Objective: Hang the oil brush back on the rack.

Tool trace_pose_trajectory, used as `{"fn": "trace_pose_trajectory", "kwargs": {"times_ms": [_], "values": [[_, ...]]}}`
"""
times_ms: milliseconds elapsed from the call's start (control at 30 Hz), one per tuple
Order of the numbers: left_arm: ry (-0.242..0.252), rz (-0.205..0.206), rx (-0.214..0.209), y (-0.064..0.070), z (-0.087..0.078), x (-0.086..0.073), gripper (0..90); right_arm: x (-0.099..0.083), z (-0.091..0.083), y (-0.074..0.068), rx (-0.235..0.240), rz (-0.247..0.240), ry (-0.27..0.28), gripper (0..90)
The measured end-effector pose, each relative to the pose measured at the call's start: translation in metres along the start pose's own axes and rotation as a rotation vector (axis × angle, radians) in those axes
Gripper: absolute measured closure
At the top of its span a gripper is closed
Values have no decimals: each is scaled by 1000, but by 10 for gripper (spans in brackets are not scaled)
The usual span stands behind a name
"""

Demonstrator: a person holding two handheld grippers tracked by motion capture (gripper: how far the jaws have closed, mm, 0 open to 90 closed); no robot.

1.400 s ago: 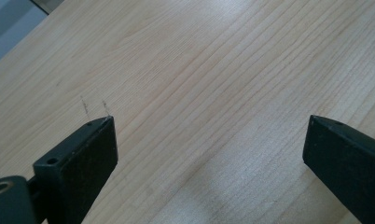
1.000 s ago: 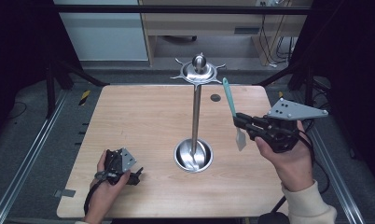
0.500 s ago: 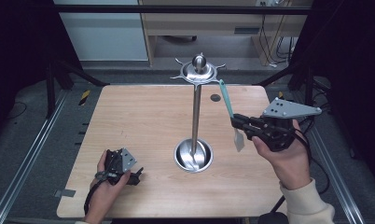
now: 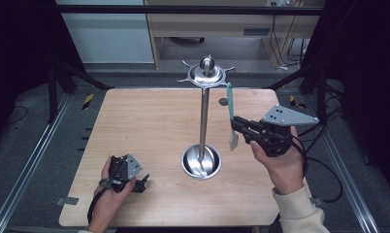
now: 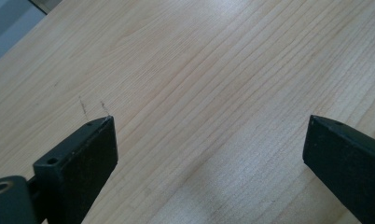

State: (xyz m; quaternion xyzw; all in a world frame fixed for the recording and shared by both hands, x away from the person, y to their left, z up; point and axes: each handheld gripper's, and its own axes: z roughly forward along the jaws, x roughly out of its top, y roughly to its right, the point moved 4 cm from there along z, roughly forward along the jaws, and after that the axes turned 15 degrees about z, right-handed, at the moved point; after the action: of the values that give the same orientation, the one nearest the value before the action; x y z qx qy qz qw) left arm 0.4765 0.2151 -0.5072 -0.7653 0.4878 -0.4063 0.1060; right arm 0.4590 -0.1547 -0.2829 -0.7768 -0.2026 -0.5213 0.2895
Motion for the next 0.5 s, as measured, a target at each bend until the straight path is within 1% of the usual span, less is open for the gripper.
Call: {"fn": "trace_pose_trajectory", "kwargs": {"times_ms": [267,500], "values": [[-4,5,-4,0,0,0,27,-4,5,1,-4,4,42,822],[-2,5,-3,1,0,0,27,-5,8,0,-1,8,52,821]]}}
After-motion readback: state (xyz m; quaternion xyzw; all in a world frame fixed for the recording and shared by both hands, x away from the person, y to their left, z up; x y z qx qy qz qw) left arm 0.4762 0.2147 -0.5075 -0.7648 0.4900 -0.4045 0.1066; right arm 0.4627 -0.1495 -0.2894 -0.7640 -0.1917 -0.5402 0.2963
